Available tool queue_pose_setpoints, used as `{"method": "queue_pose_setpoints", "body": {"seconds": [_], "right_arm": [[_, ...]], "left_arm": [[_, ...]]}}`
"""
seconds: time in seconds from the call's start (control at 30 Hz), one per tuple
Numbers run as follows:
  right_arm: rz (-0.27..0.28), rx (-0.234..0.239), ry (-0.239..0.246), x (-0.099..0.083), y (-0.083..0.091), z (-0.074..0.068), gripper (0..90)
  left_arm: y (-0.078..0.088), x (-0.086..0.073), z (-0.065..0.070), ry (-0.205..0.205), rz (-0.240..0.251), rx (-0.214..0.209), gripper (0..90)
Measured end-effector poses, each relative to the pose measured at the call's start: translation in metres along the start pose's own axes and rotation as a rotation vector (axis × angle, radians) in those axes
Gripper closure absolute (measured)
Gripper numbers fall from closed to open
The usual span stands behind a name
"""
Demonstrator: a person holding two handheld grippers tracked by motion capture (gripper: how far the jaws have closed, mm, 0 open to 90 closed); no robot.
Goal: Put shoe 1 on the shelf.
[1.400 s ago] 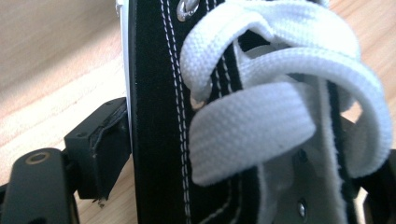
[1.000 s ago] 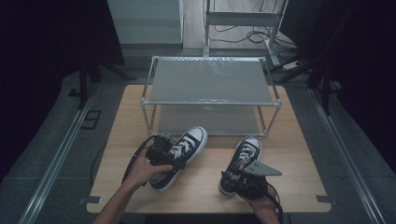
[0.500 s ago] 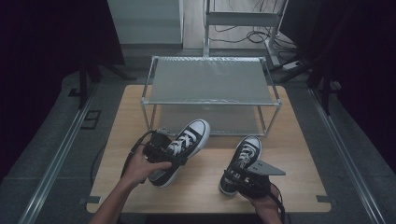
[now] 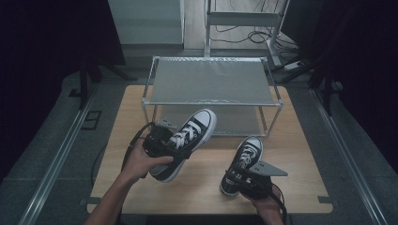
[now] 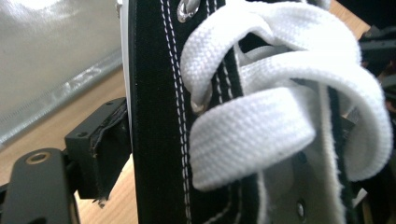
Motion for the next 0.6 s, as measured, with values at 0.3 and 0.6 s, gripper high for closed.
{"method": "queue_pose_setpoints", "body": {"seconds": [0.3,0.6], "right_arm": [[-0.007,0.001,-0.001,-0.001,-0.001,0.0,60.6],[-0.009,0.002,-0.001,-0.001,-0.002,0.0,60.6]], "left_arm": [[0.005,0.019,-0.001,-0.007,0.01,0.005,16.3],[0.006,0.037,-0.004,0.0,0.01,0.005,16.2]]}}
Point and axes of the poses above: each handheld gripper's, and its own axes: y roughly backward along the jaws, x roughly out of its top, z roughly to its right, the point moved 2 cm from there along -y, roughly forward along the jaws, and after that the axes turned 6 degrees about x, right-handed, at the moved point
